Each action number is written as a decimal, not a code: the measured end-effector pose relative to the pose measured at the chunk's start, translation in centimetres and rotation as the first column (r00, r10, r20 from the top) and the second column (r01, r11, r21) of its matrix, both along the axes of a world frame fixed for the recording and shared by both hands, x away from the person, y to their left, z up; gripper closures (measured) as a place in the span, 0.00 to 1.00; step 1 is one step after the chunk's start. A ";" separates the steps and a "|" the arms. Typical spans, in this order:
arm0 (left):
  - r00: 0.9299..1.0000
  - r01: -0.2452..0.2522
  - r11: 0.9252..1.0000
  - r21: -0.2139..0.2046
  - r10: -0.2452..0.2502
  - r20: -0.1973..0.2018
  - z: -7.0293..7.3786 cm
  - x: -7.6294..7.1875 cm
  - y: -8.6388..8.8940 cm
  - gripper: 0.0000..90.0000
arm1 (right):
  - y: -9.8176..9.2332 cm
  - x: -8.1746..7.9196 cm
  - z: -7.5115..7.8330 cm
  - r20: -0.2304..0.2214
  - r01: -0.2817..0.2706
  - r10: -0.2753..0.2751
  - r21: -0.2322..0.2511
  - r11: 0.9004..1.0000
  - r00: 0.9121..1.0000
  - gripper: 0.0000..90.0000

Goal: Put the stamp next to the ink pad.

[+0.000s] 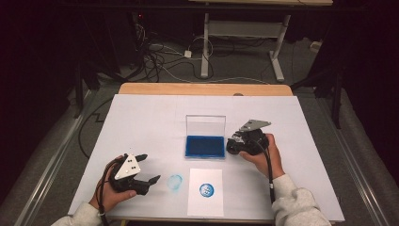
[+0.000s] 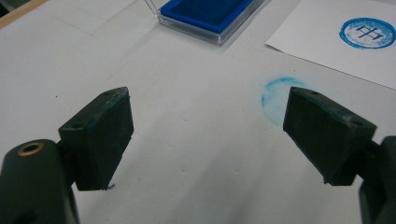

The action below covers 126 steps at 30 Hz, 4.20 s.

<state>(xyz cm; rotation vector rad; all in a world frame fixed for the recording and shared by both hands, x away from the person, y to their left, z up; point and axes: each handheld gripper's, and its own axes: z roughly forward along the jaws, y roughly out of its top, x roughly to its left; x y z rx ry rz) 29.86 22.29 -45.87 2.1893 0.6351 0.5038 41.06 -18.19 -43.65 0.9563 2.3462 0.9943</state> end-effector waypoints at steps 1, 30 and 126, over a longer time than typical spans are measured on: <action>1.000 0.000 1.000 0.000 0.000 0.000 0.0 0.0 0.0 0.17 | 0.0 0.0 0.0 0.000 0.001 -0.001 0.000 1.000 1.000 0.62; 1.000 0.005 1.000 0.009 -0.005 -0.004 0.0 0.0 -0.2 0.17 | 0.0 -0.9 1.8 0.094 0.010 -0.013 0.036 0.999 0.995 0.46; 1.000 -0.002 1.000 0.024 0.001 0.004 0.1 0.0 -0.6 0.17 | -4.0 -11.5 4.3 0.403 -0.031 0.036 -0.019 0.999 0.914 0.20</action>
